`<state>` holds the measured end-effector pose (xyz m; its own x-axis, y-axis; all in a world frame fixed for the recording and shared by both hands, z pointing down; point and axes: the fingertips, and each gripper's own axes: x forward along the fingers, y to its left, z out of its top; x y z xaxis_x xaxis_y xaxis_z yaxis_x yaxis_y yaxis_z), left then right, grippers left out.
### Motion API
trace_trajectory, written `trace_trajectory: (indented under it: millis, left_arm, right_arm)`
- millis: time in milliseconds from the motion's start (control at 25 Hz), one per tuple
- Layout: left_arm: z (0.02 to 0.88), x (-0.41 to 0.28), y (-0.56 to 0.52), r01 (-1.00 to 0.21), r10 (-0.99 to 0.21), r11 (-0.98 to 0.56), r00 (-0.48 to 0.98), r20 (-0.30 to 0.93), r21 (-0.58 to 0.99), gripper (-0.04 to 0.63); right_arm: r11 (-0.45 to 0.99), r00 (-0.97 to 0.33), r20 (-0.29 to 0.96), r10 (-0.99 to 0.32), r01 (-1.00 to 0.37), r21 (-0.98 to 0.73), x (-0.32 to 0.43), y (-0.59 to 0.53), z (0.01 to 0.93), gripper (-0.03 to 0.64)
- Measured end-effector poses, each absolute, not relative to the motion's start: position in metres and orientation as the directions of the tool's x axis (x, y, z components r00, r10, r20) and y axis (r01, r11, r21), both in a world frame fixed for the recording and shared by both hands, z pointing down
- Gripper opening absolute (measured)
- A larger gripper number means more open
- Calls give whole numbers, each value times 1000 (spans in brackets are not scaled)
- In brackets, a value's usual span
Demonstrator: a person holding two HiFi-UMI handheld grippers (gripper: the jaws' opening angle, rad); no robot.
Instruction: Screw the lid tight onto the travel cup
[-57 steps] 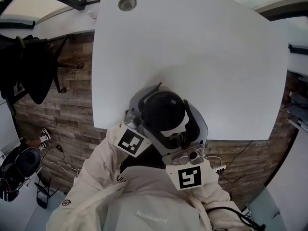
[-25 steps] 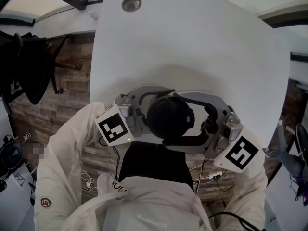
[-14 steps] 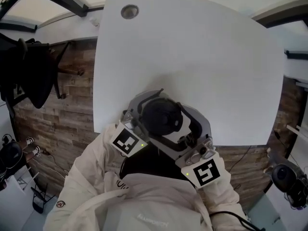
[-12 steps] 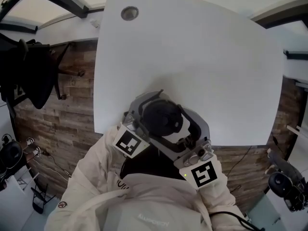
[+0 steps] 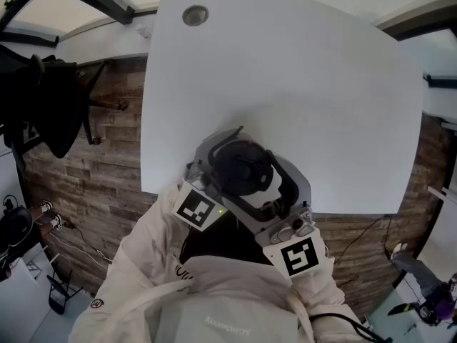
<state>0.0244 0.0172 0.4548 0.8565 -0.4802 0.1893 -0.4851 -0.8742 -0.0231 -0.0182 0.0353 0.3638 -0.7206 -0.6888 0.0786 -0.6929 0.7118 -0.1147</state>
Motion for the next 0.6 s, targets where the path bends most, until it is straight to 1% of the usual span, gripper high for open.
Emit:
trace_trajectory:
  millis: [200, 360, 600]
  left_arm:
    - [455, 26, 18, -464, -457, -886, 866, 202, -19, 400]
    - [460, 20, 22, -442, -432, -897, 866, 252, -18, 400]
    - [468, 5, 36, -469, -444, -883, 846, 295, 16, 399]
  right_arm:
    - [729, -736, 75, -673, -677, -100, -18, 36, 364, 399]
    - [737, -743, 80, -665, -670, -95, -17, 36, 365, 400]
    - [751, -757, 101, -645, -653, -97, -10, 42, 367, 400]
